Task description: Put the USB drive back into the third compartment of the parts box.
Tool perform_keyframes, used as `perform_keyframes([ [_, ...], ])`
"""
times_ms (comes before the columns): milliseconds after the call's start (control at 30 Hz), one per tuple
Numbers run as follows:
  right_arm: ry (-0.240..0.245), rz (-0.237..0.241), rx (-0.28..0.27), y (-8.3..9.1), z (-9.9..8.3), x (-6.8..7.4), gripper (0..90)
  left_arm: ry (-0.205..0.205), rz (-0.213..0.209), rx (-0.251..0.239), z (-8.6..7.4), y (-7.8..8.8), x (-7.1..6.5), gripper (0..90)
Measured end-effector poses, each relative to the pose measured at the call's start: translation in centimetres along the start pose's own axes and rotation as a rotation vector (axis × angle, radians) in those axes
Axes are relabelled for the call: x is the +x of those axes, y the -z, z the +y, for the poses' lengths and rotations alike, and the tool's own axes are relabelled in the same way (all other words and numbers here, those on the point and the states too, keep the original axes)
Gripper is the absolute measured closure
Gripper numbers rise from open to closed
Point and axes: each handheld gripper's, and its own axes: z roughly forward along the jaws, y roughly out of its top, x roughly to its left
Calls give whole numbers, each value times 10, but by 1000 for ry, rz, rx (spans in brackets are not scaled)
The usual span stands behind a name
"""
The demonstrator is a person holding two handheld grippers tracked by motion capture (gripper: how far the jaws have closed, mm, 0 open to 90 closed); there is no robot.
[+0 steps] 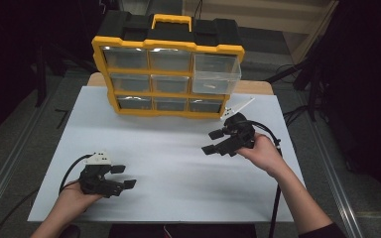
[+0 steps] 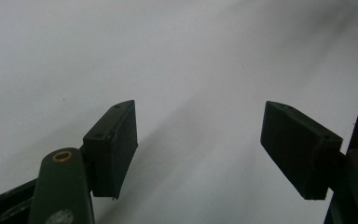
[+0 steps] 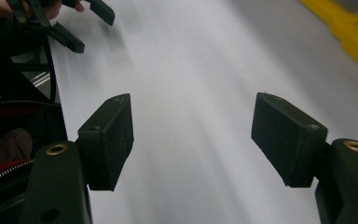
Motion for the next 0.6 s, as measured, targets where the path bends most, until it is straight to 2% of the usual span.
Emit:
perform_keyframes([
  [267, -19, -6, 6, -11, -18, 0, 278, 2, 0, 1, 0, -1, 0, 285],
  [600, -51, -12, -17, -20, -45, 0, 277, 3, -3, 0, 0, -1, 0, 285],
])
